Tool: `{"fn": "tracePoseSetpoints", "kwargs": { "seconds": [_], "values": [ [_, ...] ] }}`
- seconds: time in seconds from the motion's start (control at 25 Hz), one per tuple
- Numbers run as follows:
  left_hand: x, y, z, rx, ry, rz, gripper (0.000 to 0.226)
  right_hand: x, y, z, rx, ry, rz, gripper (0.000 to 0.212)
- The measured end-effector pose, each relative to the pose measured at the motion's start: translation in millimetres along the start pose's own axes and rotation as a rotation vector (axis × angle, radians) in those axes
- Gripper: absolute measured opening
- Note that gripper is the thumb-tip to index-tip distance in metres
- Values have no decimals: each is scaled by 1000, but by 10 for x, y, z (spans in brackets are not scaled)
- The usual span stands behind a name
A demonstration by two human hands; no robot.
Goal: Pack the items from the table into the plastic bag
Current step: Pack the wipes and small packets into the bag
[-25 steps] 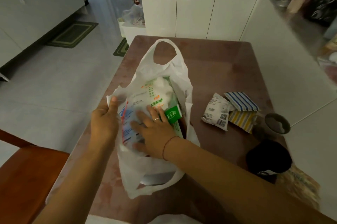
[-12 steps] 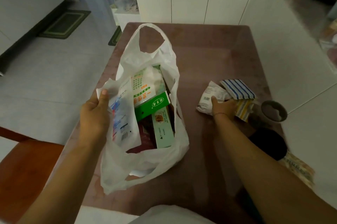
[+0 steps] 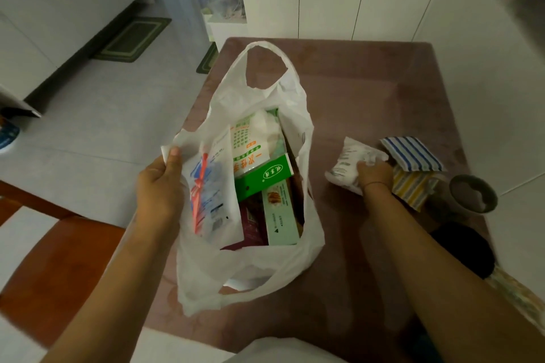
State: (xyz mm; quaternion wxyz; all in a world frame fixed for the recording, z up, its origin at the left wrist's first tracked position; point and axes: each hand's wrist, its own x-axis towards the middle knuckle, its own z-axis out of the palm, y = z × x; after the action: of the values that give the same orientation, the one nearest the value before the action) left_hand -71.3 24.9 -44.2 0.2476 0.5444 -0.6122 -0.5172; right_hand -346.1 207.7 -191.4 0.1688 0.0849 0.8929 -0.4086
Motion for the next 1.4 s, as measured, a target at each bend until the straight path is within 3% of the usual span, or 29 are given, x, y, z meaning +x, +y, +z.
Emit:
{"fn": "tracePoseSetpoints", "kwargs": {
  "seconds": [0.16,0.28,0.36,0.52,0.64,0.76,0.84,0.92,1.04,1.12,1.24,1.4],
  "values": [
    [41,7,-100,-78,8,14,27,-590,-577,-475,343,173,-311,29],
    [65,-1,-128,-104,6,10,27,-1227,-1120,-824,652,0,-588,10],
    [68,-17,-119,-121,-4,15,27,-1622,-1316,-763,533,-171,-703,10],
    [56,-7,-89,-172,-24,45,30,-2150,-1269,-98,-9,-394,-741,22],
    [46,17,-91,-190,-37,42,28,-2267,-1153,261,-272,-447,-755,29],
    [30,31,-99,-187,-41,51,31,-2256,-1047,338,-309,-487,-815,25],
    [32,18,-107,-139,-31,54,30,-2163,-981,253,-182,-533,-815,31],
    [27,2,-111,-124,-22,66,31,-1944,-930,56,62,-447,-833,27],
    [-11,7,-76,-139,-39,75,30,-1227,-687,-287,291,53,-742,23],
    [-43,23,-24,-127,-50,80,28,-636,-401,-448,59,265,-570,45],
    [-73,30,32,-88,-56,78,28,-2,37,-493,-559,62,-333,102],
    [-91,45,46,-64,-30,102,30,390,351,-383,-784,-109,-232,127]
  ]
}}
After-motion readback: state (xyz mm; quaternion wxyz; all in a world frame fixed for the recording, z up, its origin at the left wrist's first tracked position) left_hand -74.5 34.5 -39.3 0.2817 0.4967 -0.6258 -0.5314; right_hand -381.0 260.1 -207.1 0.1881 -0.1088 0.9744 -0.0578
